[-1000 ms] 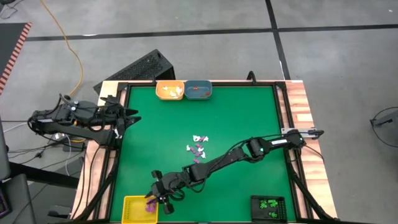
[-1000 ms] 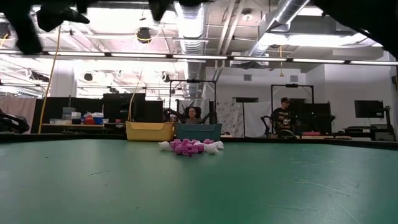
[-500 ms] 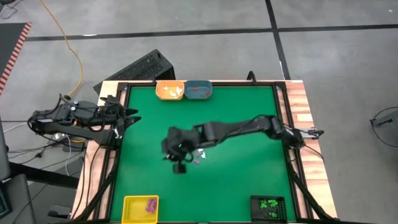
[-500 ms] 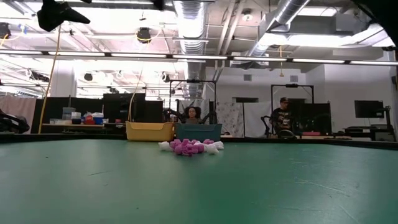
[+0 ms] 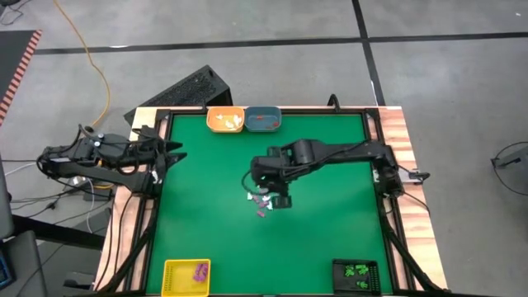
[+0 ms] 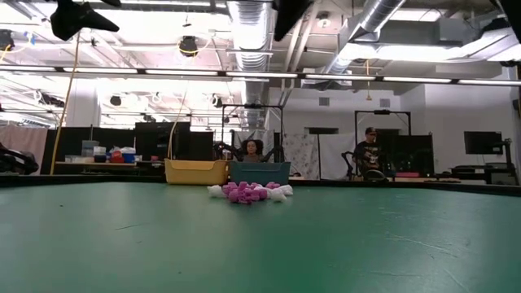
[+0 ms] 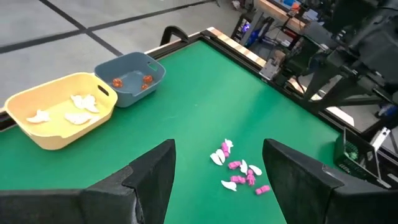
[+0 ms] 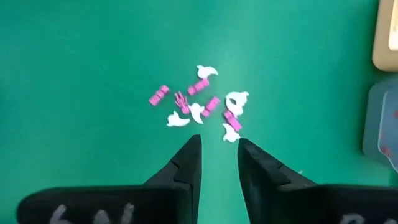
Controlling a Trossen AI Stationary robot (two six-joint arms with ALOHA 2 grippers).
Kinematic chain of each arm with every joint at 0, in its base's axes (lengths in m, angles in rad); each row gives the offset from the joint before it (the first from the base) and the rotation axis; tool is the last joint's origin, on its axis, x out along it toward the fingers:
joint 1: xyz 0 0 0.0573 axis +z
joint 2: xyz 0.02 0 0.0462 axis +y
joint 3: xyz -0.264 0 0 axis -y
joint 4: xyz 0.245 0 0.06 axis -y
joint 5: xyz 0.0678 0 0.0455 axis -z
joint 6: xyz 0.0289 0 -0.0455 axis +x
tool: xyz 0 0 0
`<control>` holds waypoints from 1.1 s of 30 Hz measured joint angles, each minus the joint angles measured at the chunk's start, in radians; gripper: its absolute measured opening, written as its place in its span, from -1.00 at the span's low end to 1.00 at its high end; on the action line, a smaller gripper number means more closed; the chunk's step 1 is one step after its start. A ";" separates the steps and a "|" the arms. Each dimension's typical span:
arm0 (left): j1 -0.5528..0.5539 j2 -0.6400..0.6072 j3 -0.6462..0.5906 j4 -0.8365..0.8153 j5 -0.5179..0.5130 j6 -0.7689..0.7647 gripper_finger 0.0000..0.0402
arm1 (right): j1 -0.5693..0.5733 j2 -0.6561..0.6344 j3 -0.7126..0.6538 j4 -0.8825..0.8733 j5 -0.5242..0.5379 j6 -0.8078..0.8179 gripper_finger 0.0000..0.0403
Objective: Sort Halloween decoration
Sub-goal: Put the pink skeleton into the yellow bin
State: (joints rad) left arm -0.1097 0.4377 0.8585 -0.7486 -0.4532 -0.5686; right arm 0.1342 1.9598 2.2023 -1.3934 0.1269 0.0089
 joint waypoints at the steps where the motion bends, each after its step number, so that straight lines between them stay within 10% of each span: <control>1: 0.000 0.000 0.000 0.000 -0.007 0.000 0.15 | -0.008 -0.025 -0.034 0.006 0.000 -0.007 -0.52; 16: 0.000 0.000 0.000 0.005 -0.222 -0.006 0.15 | -0.202 -0.539 -0.971 0.658 -0.105 -0.245 -0.59; 33: 0.000 0.001 0.000 0.004 -0.418 -0.028 0.15 | -0.388 -0.252 -1.246 1.408 -0.605 -0.452 -0.59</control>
State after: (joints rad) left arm -0.1094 0.4385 0.8585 -0.7447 -0.8708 -0.5968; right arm -0.2533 1.7080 0.9564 0.0142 -0.4778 -0.4435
